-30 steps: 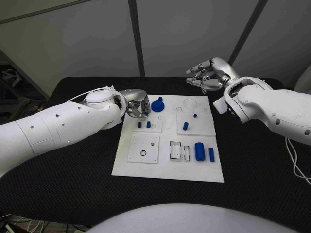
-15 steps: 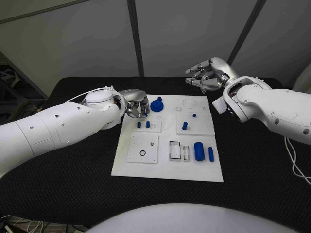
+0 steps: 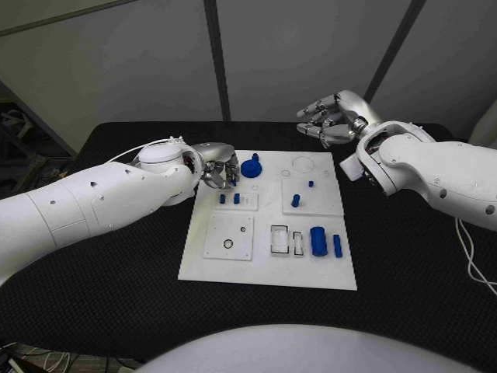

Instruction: Assemble the parts on the task board

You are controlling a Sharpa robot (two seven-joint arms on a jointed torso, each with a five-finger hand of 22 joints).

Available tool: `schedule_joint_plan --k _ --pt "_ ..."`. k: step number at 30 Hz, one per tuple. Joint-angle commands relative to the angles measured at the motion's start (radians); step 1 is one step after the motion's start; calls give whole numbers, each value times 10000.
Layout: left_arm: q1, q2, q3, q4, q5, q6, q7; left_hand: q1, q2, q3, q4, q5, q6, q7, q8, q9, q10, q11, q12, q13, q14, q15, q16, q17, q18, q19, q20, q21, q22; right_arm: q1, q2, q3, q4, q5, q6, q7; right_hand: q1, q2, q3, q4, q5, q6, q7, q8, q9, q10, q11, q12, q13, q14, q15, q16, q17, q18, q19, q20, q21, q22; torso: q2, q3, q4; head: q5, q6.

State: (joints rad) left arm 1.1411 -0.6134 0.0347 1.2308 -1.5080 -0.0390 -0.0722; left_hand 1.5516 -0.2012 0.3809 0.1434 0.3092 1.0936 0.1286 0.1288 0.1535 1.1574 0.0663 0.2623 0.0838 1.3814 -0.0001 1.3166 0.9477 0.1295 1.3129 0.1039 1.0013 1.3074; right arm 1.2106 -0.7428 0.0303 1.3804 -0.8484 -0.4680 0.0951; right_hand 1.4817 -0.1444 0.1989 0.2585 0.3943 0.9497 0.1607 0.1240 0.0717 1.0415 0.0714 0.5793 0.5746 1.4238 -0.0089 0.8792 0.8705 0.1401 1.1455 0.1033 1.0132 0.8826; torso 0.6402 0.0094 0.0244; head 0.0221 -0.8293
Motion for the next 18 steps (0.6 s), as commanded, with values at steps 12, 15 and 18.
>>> schedule_joint_plan --k 12,15,18 --pt "11 25 2 -29 24 166 -67 -139 -28 23 -41 -7 35 7 -124 -24 46 31 -136 11 -82 -21 -27 -82 -184 -72 -26 -32 1167 18 10 4 -8 -34 46 30 -39 -62 79 6 28 -12 8 66 -5 44 5 -36 -16 16 15 -64 -9 74 -65 -17 -40 -13 2 2 1 0 -13" --pt "11 30 1 -42 24 196 -114 -241 -78 26 -17 0 -104 64 -246 -69 -107 102 -329 -30 -140 32 -76 -230 -176 -123 0 -123 1141 18 6 4 -10 -34 47 27 -43 -67 78 5 27 -17 8 67 -5 44 6 -43 -32 13 16 -81 -16 80 -83 -17 -69 -44 2 2 6 -3 -18" --pt "11 35 1 -62 24 180 -129 -342 -154 45 22 10 -416 134 -469 -165 -245 179 -560 -83 -249 101 -185 -498 -168 -174 48 -220 1115 18 5 4 -11 -34 46 31 -53 -72 84 7 29 -39 16 63 -9 8 16 -93 -90 -4 22 -142 -51 88 -111 -14 -119 -94 -3 1 3 -1 -15"
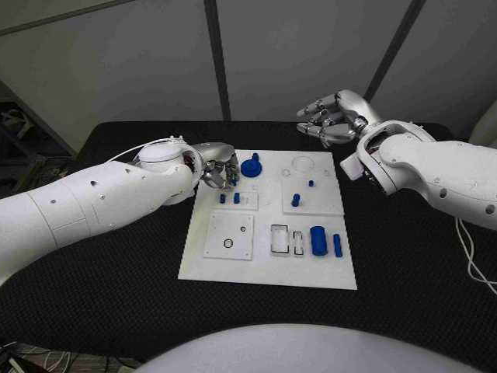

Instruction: Assemble the parts on the task board

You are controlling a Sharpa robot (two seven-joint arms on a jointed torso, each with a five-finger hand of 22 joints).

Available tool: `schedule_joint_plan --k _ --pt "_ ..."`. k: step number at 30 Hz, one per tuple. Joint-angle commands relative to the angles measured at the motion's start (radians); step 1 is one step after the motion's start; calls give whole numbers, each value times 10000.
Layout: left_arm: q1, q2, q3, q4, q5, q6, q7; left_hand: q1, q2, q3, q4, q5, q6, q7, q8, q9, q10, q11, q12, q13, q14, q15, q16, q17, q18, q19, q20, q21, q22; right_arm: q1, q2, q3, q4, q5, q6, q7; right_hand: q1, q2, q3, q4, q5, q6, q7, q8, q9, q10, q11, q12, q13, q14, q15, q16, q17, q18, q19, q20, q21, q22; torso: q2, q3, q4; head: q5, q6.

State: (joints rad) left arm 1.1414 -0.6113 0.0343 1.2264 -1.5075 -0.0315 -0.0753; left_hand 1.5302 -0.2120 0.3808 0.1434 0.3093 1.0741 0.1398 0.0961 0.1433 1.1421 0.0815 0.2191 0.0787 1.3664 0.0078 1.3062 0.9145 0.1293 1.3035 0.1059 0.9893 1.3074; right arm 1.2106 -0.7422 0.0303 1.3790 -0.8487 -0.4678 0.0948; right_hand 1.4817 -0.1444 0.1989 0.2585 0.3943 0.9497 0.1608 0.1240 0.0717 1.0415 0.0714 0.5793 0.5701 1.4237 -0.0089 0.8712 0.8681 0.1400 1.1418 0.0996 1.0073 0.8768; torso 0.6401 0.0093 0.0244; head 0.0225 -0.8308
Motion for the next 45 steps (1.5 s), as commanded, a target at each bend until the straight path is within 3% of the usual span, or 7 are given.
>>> schedule_joint_plan --k 1,22,32,37,41,45 --pt "8 16 4 -25 19 101 -101 -140 -65 59 24 9 -337 -3 -218 -100 -99 30 -185 -41 -121 28 -101 -217 -162 -88 41 -116 1111 18 -1 4 3 -31 46 35 -58 -72 91 10 29 -49 20 64 -10 -21 22 -134 -88 -9 27 -87 -35 91 -81 25 -77 -50 -3 3 1 -5 1" --pt "8 -28 4 -78 19 22 -114 -289 -196 60 74 1 -779 -37 -343 -290 -94 86 -539 -61 -250 70 -211 -590 -118 -183 103 -333 1057 17 -2 4 -26 -41 97 17 -94 -82 142 12 25 -101 59 92 -9 -132 75 -486 -543 -76 67 -403 -192 125 -189 57 -300 -252 1 1 -1 -11 -15" --pt "4 -285 23 93 60 -221 -76 -340 -212 41 87 5 -864 0 -307 -377 -355 201 -840 -84 -420 157 -371 -988 -70 -344 168 -674 973 17 -16 4 -149 -478 462 -176 -52 -77 282 -93 -204 113 88 286 31 -322 156 -1424 -1505 -20 119 -656 -283 117 -95 99 -296 -192 -14 -9 8 -6 8" --pt "2 -505 272 42 422 -509 37 -399 -168 61 138 8 -731 135 -256 -399 -410 233 -943 -65 -730 188 -710 -1714 60 -694 208 -1402 786 17 -53 4 -226 -1020 798 -397 94 -57 448 -315 -486 418 29 439 48 -72 149 -2170 -2253 223 94 -271 131 38 240 74 94 258 -16 -6 -2 -13 41" --pt "3 -787 489 -5 1198 -979 179 -306 -105 175 106 16 -876 225 -296 -509 -368 263 -902 -8 -1930 184 -2095 -4014 380 -1760 239 -3393 250 18 -107 4 -323 -1634 1267 -706 296 -42 684 -592 -650 614 -7 468 24 245 152 -2803 -2834 401 75 147 531 -45 510 41 512 722 -34 -3 -7 -36 96" --pt "11 -1150 603 48 2722 -1546 396 -269 -61 297 93 10 -691 267 -200 -521 -275 249 -728 44 -2319 194 -2733 -4508 533 -2411 219 -4498 -92 18 -198 4 -298 -2616 1818 -1008 404 -61 847 -802 -774 727 -34 443 1 511 102 -3165 -3166 600 46 759 1035 -175 921 20 1141 1430 -30 -1 -13 -70 176"
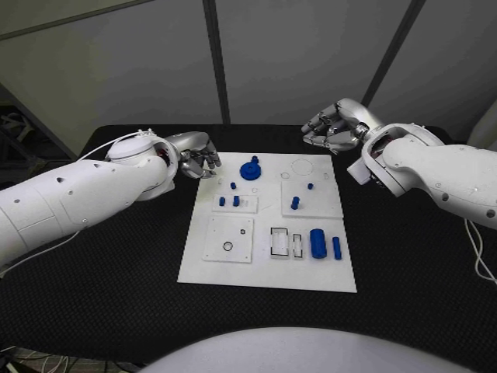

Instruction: Assemble the parts on the task board

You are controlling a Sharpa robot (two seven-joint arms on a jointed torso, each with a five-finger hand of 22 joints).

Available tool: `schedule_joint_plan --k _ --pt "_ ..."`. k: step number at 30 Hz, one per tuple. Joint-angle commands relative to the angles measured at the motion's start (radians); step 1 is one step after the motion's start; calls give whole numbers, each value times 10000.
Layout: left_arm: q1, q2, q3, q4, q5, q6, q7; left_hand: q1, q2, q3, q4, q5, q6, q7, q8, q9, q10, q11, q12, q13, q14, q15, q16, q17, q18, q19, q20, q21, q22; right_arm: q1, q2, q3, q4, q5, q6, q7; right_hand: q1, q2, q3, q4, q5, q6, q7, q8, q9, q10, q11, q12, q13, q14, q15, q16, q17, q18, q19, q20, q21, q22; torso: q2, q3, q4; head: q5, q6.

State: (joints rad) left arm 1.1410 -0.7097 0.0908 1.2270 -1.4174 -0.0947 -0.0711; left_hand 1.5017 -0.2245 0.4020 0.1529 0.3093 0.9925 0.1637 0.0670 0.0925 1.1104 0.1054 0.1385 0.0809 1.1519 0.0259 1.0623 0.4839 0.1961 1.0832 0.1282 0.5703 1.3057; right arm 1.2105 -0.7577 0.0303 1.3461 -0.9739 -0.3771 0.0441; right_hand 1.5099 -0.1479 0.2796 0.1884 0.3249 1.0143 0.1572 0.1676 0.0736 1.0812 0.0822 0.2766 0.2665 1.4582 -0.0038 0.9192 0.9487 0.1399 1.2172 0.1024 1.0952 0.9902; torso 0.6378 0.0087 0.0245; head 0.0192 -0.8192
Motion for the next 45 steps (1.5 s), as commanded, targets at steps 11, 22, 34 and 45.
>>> schedule_joint_plan --k 11,22,34,45 --pt "-9 -1493 48 1278 8817 -1622 2023 -554 303 -94 375 -27 242 211 271 -89 -368 146 473 36 -488 176 -1514 -1027 -165 -655 168 -1233 -671 -20 -449 -114 685 -5047 2125 -1663 -29 -135 208 -241 -503 220 -60 -168 -46 380 -14 -706 -620 361 -10 956 724 -348 667 -11 1094 1235 -10 -62 8 -679 410" --pt "-72 -2163 -213 2545 12023 -910 3225 -1044 614 -1383 1107 -37 118 234 616 -93 -648 176 1163 227 -461 244 -1660 -1254 -136 -365 265 -1991 -1472 -213 -487 -275 918 -6231 2102 -2209 -105 -210 380 -234 -935 210 -36 -370 -64 99 72 -1125 -949 352 55 1215 874 -368 681 36 1224 1383 14 -135 -45 -661 523" --pt "-133 -2394 -246 3239 13160 -1129 3539 -847 740 -1569 1112 -22 108 217 749 -88 -714 157 1370 279 -453 227 -1659 -1295 -136 -259 248 -2127 -1625 -428 -327 -454 1239 -6774 2741 -2689 -288 -379 315 -177 -1598 -191 57 -770 -85 -158 179 -1360 -1208 325 144 1396 953 -373 671 130 1287 1466 19 -114 -53 -610 434" --pt "-147 -2430 -249 3340 13232 -1213 3590 -734 799 -1625 1095 -13 83 221 803 -90 -764 158 1451 294 -455 223 -1655 -1313 -138 -214 240 -2181 -1684 -573 -113 -465 1049 -6840 2765 -2655 -84 -180 603 -278 -1179 61 104 -767 -31 81 184 -1303 -1327 417 149 1902 1342 -459 944 147 1668 1909 24 -92 -47 -607 367"
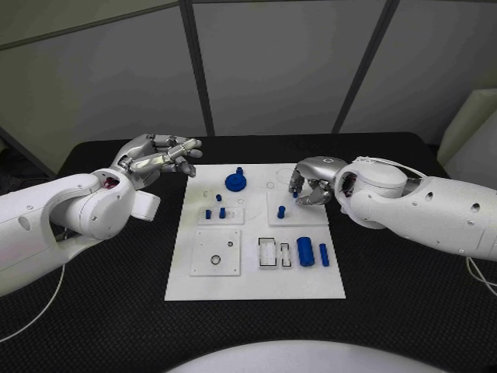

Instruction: Assemble the parts on the task board

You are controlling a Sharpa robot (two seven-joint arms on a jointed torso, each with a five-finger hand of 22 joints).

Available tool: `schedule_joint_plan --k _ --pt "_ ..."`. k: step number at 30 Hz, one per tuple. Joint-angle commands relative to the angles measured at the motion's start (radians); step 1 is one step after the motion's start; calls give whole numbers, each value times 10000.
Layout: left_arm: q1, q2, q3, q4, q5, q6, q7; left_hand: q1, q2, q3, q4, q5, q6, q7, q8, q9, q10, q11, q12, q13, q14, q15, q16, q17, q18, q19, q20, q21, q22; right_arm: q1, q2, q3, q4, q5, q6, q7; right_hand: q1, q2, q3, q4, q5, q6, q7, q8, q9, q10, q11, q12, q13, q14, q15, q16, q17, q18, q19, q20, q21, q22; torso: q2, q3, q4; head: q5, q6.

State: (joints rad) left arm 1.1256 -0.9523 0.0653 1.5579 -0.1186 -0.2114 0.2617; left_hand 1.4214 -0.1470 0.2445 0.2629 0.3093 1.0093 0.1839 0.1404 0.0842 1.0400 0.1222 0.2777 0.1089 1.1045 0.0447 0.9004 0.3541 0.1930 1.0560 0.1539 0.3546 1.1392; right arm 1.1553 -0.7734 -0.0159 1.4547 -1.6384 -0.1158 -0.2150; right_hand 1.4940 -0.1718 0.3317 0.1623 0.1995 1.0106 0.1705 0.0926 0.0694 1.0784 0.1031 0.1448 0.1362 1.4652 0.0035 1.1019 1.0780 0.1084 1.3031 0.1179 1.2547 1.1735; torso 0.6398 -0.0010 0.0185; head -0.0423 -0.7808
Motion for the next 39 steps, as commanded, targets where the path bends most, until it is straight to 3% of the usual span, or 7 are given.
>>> schedule_joint_plan --k 1,18,28,39 --pt "7 -3 6 30 244 -51 261 69 24 -50 -6 -13 -86 18 69 -7 -60 -10 59 14 20 34 -37 -15 -107 58 -17 -23 -19 -34 68 -3 -62 -196 138 -59 91 83 129 -25 95 126 -32 -19 12 139 -32 19 -40 351 73 109 72 -151 106 -9 107 115 4 5 13 14 -21" --pt "4 10 6 -27 248 -44 214 127 67 -81 -5 -9 -117 36 97 -11 -108 1 103 19 14 39 -37 -28 -110 84 -19 -56 -54 -121 320 -2 -372 -263 -63 -53 144 244 632 -124 145 420 -77 -43 29 423 -89 18 -216 381 32 481 304 -228 321 -40 461 521 6 2 5 19 -103" --pt "4 8 6 -17 248 -28 147 211 111 -159 0 -9 -179 50 154 -20 -197 12 188 27 67 36 8 -35 -106 275 -34 -17 -70 -167 329 1 -293 -574 -178 -280 373 575 1121 -587 -121 1215 -309 259 155 1321 -364 291 -165 410 -185 603 208 -437 903 -224 1242 1467 -8 -2 3 31 -158" --pt "4 21 6 -54 248 -11 115 246 124 -191 3 -7 -196 52 181 -22 -223 11 227 31 62 35 10 -44 -107 347 -39 4 -69 -195 298 2 -207 -795 -438 -342 395 606 1620 -1028 -90 1339 -312 202 139 1481 -372 167 -224 401 -204 730 178 -497 1030 -279 1493 1760 -9 2 -10 22 -171"
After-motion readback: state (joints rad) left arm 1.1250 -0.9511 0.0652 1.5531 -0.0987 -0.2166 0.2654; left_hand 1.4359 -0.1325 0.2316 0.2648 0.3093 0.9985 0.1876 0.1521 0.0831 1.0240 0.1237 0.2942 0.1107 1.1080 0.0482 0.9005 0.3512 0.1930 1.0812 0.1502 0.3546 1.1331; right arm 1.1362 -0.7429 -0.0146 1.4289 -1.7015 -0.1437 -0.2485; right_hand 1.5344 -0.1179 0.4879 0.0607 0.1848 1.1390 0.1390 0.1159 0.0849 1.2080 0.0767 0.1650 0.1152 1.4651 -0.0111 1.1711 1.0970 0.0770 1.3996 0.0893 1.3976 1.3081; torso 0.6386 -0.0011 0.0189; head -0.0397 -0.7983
